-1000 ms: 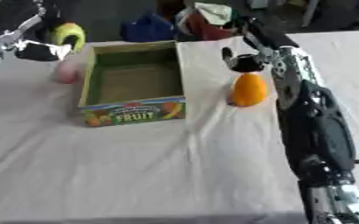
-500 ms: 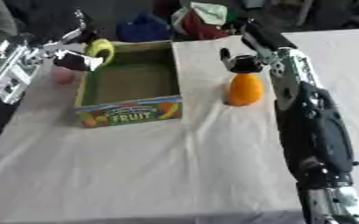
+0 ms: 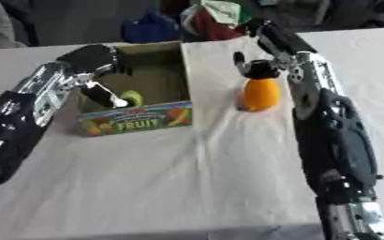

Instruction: Pick up objects on the table and place them in the box.

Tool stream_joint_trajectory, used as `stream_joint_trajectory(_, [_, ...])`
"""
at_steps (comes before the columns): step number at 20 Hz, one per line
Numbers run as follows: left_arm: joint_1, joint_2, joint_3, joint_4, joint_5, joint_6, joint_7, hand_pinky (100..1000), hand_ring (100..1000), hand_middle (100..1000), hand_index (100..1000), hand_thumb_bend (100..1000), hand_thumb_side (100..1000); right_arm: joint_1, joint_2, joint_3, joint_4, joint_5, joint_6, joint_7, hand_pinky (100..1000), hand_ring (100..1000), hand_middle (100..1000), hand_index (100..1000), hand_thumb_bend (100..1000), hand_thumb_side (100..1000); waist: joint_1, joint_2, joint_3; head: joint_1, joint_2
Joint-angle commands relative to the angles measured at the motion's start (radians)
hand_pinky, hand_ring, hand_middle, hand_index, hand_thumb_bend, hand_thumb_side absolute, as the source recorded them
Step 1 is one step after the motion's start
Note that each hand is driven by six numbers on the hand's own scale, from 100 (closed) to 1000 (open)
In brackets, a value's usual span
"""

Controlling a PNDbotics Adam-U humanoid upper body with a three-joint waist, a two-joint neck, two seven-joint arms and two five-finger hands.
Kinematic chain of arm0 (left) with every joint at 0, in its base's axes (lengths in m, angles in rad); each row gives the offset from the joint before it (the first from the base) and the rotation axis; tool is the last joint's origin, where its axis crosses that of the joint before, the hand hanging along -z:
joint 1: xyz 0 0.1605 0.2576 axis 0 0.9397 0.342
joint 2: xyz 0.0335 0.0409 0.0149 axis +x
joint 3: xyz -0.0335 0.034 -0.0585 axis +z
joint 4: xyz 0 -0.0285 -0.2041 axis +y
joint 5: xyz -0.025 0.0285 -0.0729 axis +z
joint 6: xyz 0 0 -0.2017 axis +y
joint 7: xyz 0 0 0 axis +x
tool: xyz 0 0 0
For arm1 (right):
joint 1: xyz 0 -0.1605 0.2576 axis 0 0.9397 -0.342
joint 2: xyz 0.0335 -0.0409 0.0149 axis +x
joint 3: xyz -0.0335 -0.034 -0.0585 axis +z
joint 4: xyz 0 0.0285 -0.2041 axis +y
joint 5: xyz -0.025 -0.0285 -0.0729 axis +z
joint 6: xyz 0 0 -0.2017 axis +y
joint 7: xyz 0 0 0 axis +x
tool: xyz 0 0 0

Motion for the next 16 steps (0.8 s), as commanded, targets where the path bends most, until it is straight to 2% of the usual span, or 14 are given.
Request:
stream_joint_trajectory(1, [-0.017,0.027,0.007,-0.024,-0.001,-0.001,-0.026,702,665,676,802,873,552,-0.018,-0.005,0.0,-0.026,-0.007,-0.002,0.002,755,800,813,876,100,238,-0.001,-0.015,0.0,0.001,0.006])
stream_joint_trajectory(4, [-0.019,0.055,0.021,-0.075,0.023,0.013,-0.022,724,699,708,821,904,575,-0.016,-0.007,-0.001,-0.026,-0.007,-0.001,0.003,756,800,813,876,100,241,-0.001,-0.016,0.002,-0.001,0.006])
stream_joint_trajectory(8, [-0.019,0.123,0.04,-0.184,0.081,0.054,0.0,723,693,704,817,879,594,-0.014,-0.008,-0.002,-0.028,-0.008,0.0,0.004,755,800,812,876,100,243,0.001,-0.017,0.003,-0.003,0.006])
stream_joint_trajectory(11, [-0.011,0.171,0.069,-0.239,0.119,0.108,0.014,721,685,697,810,846,604,-0.012,-0.01,-0.003,-0.028,-0.008,0.001,0.004,755,800,813,876,100,242,0.002,-0.018,0.007,-0.005,0.006])
stream_joint_trajectory(16, [0.005,0.225,0.124,-0.227,0.105,0.194,0.05,715,680,689,803,801,572,-0.013,-0.014,-0.005,-0.027,-0.006,0.002,0.003,755,800,813,876,100,241,0.002,-0.019,0.009,-0.012,0.006])
